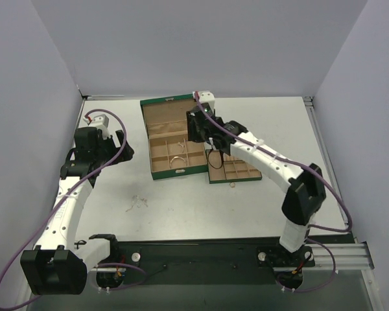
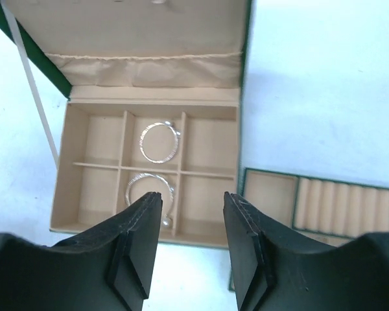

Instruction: Organize the mixed jewelry

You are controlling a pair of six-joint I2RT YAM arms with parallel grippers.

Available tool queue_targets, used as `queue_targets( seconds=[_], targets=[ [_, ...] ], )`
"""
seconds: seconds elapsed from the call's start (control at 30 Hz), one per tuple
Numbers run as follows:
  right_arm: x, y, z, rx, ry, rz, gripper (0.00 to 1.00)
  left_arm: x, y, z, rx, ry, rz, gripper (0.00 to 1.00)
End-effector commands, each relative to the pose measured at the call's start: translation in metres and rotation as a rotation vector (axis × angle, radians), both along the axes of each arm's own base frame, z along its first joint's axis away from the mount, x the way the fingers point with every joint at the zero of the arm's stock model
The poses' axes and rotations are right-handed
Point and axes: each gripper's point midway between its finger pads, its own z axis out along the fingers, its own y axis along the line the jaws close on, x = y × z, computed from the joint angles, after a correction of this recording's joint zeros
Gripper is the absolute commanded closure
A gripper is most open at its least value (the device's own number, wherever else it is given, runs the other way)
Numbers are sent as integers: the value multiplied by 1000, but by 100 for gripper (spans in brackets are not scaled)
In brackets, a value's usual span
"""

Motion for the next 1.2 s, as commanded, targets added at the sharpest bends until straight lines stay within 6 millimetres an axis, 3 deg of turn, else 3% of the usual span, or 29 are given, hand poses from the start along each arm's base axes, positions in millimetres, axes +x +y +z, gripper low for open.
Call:
queue_targets(
  seconds=[0.0, 0.07, 0.1, 0.17, 0.37, 0.5, 0.67, 0.9, 1.17],
  targets=[
    [-17, -57, -22, -28, 31, -130, 56, 8, -1, 12, -14, -54, -11, 8],
    [-29, -74, -22, -5, 31, -164, 56, 6, -2, 12, -13, -53, -15, 6],
    [-43, -86, -43, -32, 71, -176, 56, 6, -3, 13, -17, -59, -20, 6],
    [-57, -98, -38, 12, 69, -205, 55, 6, -4, 14, -20, -62, -25, 5],
    [-106, -144, -84, 33, 182, -297, 55, 7, -8, 13, -36, -55, -40, 5],
    [-129, -159, -114, 44, 260, -355, 59, 7, -9, 11, -42, -51, -48, 5],
    [-137, -165, -138, 78, 309, -448, 60, 7, -8, 10, -40, -46, -43, 5],
    [-126, -169, -151, 105, 313, -571, 60, 8, -8, 9, -42, -44, -42, 5],
    [-130, -172, -169, 128, 372, -626, 61, 8, -9, 9, -45, -44, -45, 5]
  ],
)
